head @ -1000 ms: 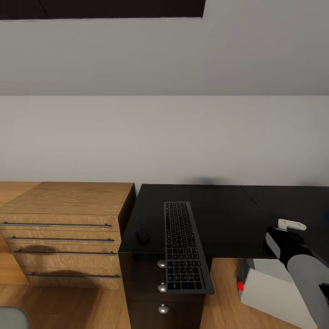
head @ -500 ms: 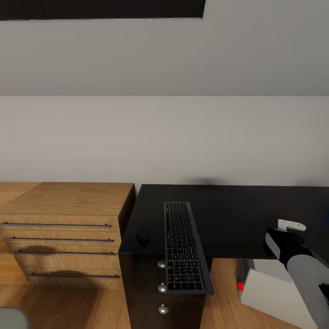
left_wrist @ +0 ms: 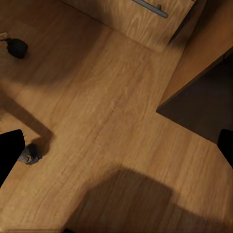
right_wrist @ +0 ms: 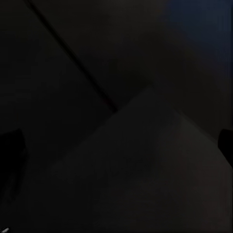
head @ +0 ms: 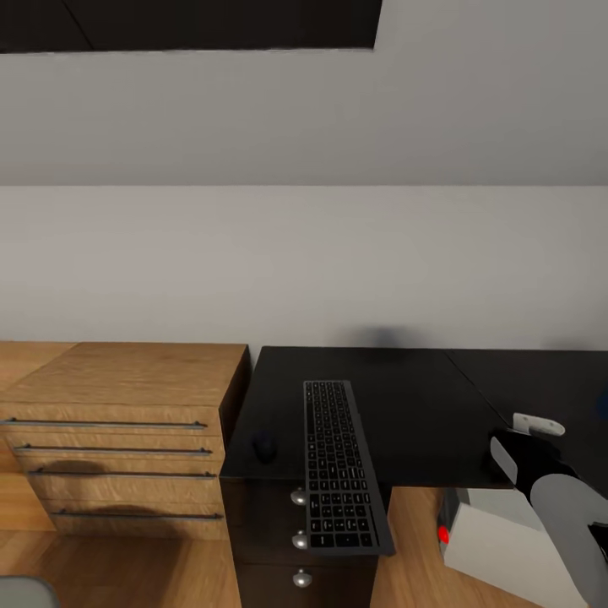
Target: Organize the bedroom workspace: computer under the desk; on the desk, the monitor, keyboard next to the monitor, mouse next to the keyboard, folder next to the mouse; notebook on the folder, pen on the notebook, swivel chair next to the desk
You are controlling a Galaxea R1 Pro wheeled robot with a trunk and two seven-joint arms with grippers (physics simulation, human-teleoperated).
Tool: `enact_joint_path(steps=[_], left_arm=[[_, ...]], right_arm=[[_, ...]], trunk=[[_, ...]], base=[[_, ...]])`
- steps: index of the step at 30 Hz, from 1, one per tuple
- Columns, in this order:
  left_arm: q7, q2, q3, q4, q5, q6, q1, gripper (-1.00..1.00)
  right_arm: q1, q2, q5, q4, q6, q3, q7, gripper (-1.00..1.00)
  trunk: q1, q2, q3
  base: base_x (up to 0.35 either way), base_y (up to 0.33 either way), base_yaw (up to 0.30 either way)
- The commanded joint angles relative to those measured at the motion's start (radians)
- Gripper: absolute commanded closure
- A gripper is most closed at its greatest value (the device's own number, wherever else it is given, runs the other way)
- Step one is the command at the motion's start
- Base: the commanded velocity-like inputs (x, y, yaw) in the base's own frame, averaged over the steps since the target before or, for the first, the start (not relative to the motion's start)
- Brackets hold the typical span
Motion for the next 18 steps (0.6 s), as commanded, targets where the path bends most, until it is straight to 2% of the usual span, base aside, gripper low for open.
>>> enact_joint_path(steps=[1,7,12,15,18], left_arm=[[0.005,0.0,-0.005,0.002,0.007,-0.008,-0.001,-1.0],[0.007,-0.01,-0.003,0.015,-0.035,-0.008,-0.001,-1.0],[0.008,-0.018,-0.003,0.017,-0.048,-0.009,-0.001,-1.0],[0.008,-0.023,-0.002,0.019,-0.053,-0.009,-0.001,-1.0],[0.008,-0.024,-0.002,0.019,-0.054,-0.009,-0.001,-1.0]], right_arm=[[0.0,0.0,-0.005,-0.002,0.003,0.001,-0.003,-1.0],[0.0,0.0,-0.005,-0.002,-0.008,0.001,-0.003,-1.0],[0.0,0.0,-0.006,-0.003,-0.01,0.001,-0.002,-1.0],[0.0,0.0,-0.006,-0.003,-0.011,0.001,-0.002,-1.0],[0.0,0.0,-0.006,-0.003,-0.011,0.001,-0.002,-1.0]], trunk=[[-0.004,0.007,0.002],[-0.027,0.049,0.021],[-0.046,0.084,0.037],[-0.046,0.084,0.037],[-0.058,0.105,0.046]], base=[[0.0,0.0,0.0],[0.0,0.0,0.0],[0.0,0.0,0.0],[0.0,0.0,0.0],[0.0,0.0,0.0]])
